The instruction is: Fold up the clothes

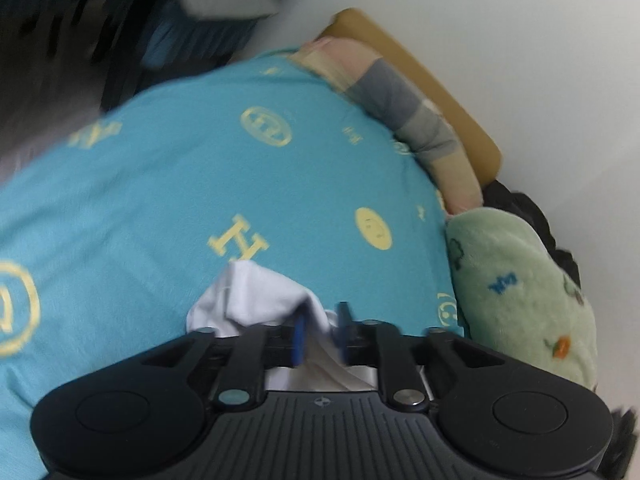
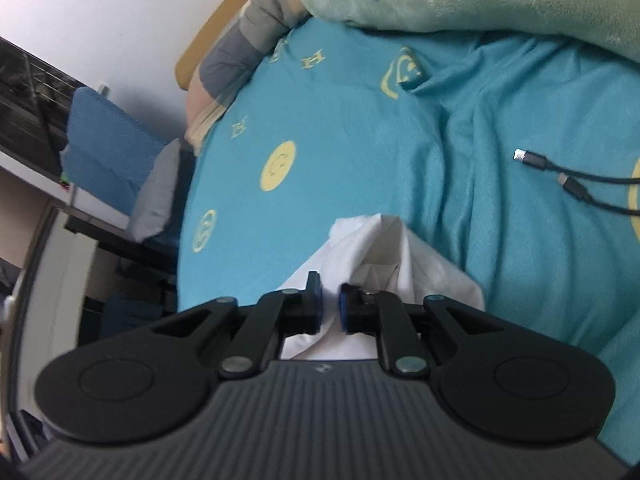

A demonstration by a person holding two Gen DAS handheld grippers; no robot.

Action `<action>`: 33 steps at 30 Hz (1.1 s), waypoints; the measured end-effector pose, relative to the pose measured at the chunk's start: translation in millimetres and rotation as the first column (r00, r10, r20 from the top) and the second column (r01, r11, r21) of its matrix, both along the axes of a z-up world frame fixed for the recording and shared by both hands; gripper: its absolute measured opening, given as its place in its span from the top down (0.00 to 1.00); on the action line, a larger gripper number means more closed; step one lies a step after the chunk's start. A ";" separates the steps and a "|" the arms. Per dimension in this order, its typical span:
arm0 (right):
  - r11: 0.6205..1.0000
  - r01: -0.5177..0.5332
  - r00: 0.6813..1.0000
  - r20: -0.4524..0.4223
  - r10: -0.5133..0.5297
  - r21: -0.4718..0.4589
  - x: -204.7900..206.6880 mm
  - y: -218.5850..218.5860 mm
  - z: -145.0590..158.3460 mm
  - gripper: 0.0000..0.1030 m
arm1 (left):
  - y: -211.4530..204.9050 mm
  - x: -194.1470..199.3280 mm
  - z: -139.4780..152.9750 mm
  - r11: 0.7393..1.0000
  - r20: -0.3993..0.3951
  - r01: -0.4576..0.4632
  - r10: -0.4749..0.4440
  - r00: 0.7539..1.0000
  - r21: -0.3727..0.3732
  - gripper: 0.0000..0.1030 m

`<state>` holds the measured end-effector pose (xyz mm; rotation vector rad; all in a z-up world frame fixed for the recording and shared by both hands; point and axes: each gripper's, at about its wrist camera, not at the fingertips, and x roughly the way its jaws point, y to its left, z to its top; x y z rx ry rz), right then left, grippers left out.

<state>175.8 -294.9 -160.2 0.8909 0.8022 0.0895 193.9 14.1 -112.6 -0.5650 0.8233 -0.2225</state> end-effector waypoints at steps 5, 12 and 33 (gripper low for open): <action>0.986 -0.165 0.980 0.105 0.167 -0.024 -28.3 21.1 22.7 0.22 | -20.4 -22.5 22.6 0.991 0.068 0.112 -0.117 0.991 0.078 0.34; 0.917 -0.206 0.970 0.049 0.237 -0.342 -4.6 49.3 17.8 0.36 | -38.0 -0.5 -11.9 0.957 -0.010 0.114 -0.116 0.993 0.267 0.33; 0.795 -0.239 0.957 0.003 0.290 -0.558 -88.6 61.7 39.2 0.39 | -52.0 -80.5 5.9 0.920 -0.024 0.141 -0.142 0.990 0.365 0.31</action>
